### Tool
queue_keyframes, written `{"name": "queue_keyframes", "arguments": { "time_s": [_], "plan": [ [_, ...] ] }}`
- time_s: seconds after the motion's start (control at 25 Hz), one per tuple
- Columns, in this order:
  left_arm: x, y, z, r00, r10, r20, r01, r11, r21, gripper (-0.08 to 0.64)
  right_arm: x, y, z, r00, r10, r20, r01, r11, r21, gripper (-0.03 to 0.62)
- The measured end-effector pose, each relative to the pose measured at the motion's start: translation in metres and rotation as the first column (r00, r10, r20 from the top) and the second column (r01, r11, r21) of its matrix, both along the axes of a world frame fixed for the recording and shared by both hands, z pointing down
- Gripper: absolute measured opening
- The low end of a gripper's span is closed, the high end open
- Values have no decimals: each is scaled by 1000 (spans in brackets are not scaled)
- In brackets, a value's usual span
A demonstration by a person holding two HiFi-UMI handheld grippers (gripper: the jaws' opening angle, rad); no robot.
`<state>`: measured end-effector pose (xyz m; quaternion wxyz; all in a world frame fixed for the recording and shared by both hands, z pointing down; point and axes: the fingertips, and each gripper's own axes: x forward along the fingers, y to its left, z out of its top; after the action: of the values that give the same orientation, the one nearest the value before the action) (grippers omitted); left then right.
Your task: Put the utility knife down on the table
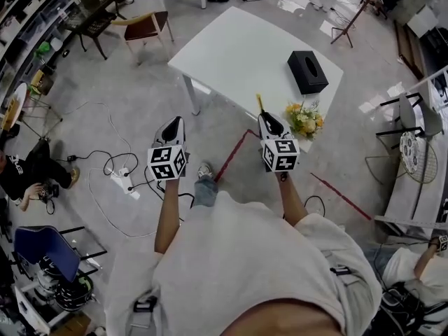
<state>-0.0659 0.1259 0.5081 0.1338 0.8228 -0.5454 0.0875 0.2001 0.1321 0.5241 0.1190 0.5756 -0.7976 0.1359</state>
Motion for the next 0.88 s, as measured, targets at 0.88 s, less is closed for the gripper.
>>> {"name": "queue_keyframes", "arguments": {
  "time_s": [0.88],
  "plan": [
    [-61,-227,-9,989,141,-37,-140,990,17,23,-70,-187,-12,992,120,-37,-120,993,1,83]
  ]
}}
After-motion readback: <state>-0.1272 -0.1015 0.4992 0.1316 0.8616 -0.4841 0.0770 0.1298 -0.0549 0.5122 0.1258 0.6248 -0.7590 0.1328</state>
